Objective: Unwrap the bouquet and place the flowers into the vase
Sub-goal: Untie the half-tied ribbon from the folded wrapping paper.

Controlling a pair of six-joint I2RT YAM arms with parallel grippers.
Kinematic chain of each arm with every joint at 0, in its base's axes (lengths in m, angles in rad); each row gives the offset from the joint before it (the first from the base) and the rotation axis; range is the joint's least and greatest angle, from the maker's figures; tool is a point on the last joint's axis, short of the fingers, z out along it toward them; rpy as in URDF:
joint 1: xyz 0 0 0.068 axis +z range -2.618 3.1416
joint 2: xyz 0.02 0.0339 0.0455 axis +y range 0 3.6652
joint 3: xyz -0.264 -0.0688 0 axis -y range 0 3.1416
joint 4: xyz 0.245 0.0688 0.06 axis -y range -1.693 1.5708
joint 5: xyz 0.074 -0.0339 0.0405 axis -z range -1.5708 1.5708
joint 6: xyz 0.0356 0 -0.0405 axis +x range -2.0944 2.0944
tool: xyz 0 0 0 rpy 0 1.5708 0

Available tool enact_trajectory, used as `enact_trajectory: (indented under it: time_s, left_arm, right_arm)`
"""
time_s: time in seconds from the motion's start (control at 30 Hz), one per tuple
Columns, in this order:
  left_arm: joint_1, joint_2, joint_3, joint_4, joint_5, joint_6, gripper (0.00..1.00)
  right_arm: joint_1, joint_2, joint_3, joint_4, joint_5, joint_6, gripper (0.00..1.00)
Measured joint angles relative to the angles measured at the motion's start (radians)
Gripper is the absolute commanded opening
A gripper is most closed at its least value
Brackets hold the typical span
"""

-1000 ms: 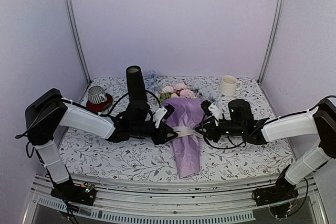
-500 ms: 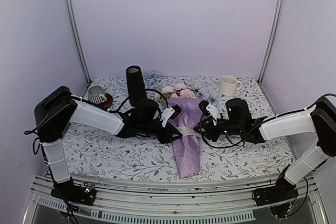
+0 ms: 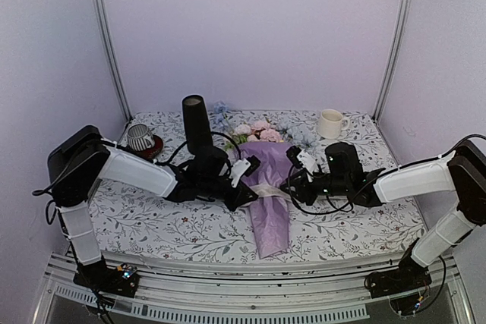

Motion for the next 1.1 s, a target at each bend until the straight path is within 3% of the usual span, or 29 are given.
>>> enact_trajectory:
  time_s: [0.37,0.47,0.53,0.67,1.1]
  left_arm:
    - [0.000,-0.141,-0.116,0.122,-0.031,-0.015,0.00]
    - [0.000,-0.153,-0.128,0.142,-0.053,-0.019,0.00]
    - [0.000,-0.162,-0.138,0.146,-0.063,-0.019,0.00]
    - [0.000,-0.168,-0.146,0.154,-0.077,-0.022,0.00]
    - [0.000,-0.172,-0.156,0.164,-0.095,-0.023,0.00]
  right_arm:
    - [0.007,0.030,0.020,-0.001,-0.021,-0.001,0.36]
    - [0.013,0.058,0.038,-0.008,-0.019,-0.002,0.40]
    - [0.016,0.074,0.051,-0.014,-0.011,-0.002,0.49]
    - [0.029,0.109,0.080,-0.030,0.018,-0.004,0.50]
    - [0.059,0.152,0.120,-0.055,0.147,0.005,0.35]
